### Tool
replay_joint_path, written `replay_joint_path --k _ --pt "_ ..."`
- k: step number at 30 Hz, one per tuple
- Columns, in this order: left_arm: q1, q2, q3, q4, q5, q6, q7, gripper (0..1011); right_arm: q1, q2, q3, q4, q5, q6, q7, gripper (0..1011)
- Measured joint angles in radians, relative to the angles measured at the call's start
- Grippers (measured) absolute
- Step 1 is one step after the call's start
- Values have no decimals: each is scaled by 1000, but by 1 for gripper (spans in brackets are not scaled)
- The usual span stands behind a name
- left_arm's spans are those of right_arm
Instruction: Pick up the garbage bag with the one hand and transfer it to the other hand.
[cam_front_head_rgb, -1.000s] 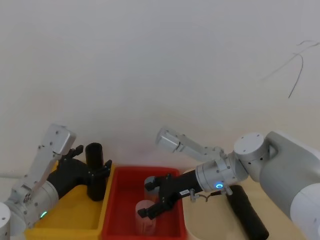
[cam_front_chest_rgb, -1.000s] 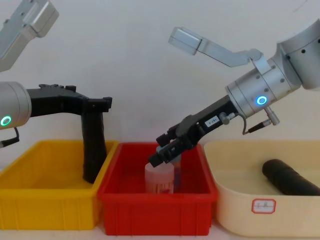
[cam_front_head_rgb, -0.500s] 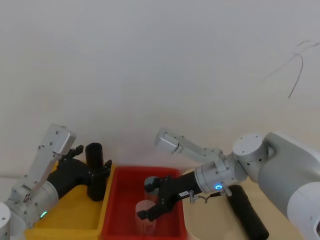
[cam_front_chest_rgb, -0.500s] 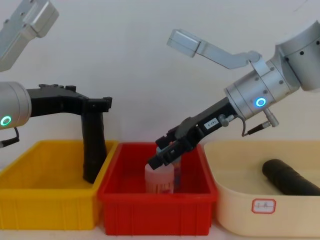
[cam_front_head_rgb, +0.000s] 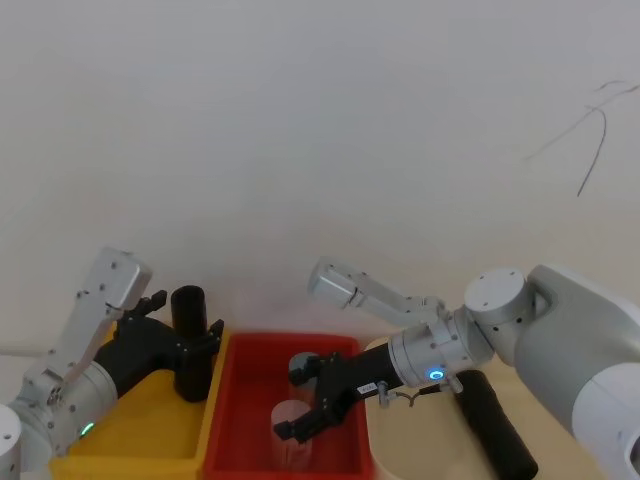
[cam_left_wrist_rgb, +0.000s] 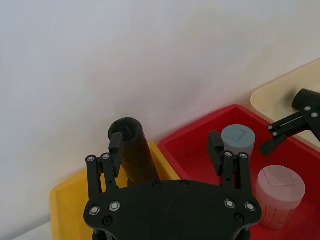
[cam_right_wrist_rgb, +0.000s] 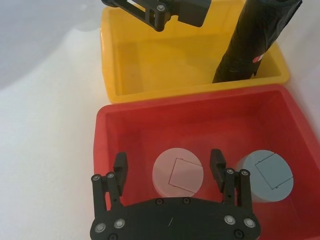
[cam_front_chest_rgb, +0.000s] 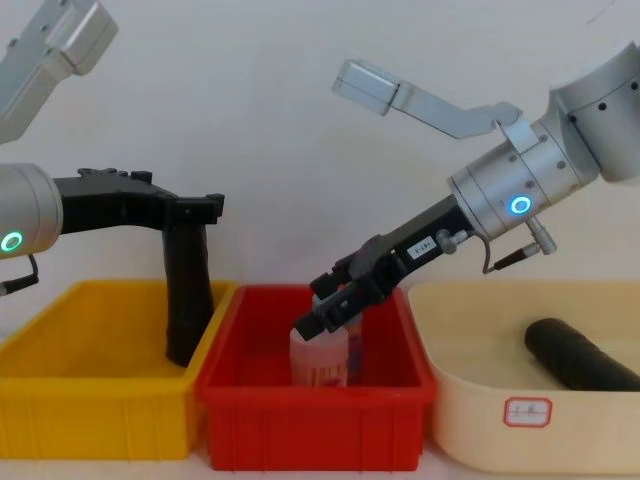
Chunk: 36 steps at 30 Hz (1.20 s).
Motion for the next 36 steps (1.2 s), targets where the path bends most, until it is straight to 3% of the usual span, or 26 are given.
replay_joint_path --k 8,14,30,36 --pt "0 0 0 0 0 0 0 1001 0 1 -1 -2 0 0 0 1001" --pt "0 0 0 0 0 0 0 1001 -21 26 -4 -68 1 29 -10 1001" --pt "0 0 0 0 0 0 0 1001 -144 190 7 -480 -7 263 -148 1002" --pt "0 0 0 0 0 0 0 1001 -161 218 -3 -559 -16 315 -167 1001"
